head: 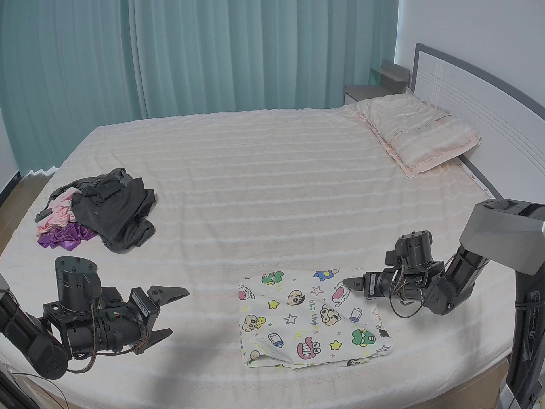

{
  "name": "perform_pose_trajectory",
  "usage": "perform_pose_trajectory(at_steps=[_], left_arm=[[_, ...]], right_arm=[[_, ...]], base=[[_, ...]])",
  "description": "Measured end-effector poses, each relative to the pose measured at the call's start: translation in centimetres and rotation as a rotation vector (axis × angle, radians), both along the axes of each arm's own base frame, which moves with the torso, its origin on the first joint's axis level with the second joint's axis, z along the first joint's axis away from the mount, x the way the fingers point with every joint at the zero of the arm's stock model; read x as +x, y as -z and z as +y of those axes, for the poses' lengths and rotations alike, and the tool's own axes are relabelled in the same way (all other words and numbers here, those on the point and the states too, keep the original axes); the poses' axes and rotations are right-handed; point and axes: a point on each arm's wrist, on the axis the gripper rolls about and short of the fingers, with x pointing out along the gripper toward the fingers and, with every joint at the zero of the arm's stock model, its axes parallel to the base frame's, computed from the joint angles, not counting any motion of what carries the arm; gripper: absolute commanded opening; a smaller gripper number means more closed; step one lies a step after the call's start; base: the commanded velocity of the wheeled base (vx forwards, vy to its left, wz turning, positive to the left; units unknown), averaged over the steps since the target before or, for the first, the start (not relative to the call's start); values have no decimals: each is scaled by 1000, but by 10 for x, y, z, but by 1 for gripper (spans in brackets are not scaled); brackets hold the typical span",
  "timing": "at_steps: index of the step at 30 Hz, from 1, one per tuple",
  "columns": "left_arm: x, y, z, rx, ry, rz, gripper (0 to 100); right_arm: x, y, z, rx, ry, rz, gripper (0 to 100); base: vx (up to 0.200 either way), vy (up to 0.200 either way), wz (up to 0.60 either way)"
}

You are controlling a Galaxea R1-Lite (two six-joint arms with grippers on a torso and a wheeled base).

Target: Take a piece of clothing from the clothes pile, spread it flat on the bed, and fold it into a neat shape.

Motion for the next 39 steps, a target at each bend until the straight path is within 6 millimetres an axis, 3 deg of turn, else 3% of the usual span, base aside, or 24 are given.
perform_pose_trajectory(at_steps=[3, 4, 12, 30, 31, 39], left_arm=[[0, 1, 0, 1, 0, 2, 100], [0, 1, 0, 1, 0, 3, 100], [0, 1, 0, 2, -2, 5, 100], [2, 3, 0, 5, 0, 14, 100], [2, 3, -1, 5, 0, 13, 100], [2, 5, -1, 5, 0, 15, 100]], right_arm=[[1, 3, -1, -1, 1, 5, 100], [1, 4, -1, -1, 1, 7, 0], [3, 5, -1, 26, 21, 10, 0], [28, -5, -11, 71, 92, -53, 0], [28, -5, -11, 70, 93, -52, 100], [26, -1, -17, 65, 109, -35, 100]], base=[[0, 0, 0], [0, 0, 0], [0, 0, 0], [0, 0, 0], [0, 0, 0], [0, 0, 0]])
